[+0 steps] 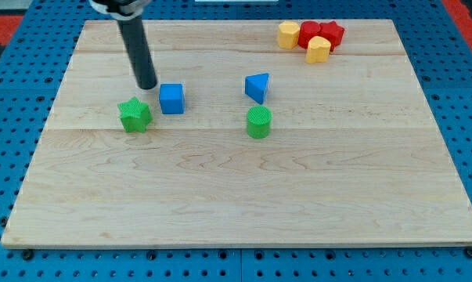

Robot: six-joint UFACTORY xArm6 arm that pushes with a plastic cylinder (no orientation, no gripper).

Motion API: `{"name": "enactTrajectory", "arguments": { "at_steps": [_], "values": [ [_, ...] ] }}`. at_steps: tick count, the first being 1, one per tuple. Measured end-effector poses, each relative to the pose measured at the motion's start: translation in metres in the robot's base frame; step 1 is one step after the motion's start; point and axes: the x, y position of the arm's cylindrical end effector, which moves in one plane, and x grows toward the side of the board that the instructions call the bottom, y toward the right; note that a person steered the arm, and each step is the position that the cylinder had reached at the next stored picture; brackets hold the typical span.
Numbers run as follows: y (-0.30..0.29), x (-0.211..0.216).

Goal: Push the green star and blue cube to the center left

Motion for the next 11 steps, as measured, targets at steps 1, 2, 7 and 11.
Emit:
{"name": "enactTrajectory", "arguments": {
  "at_steps": [1, 2, 7, 11],
  "values": [
    [0.063, 0.005],
    [0.099, 0.031],
    [-0.090, 0.025],
    [-0.035, 0.071]
  ]
}}
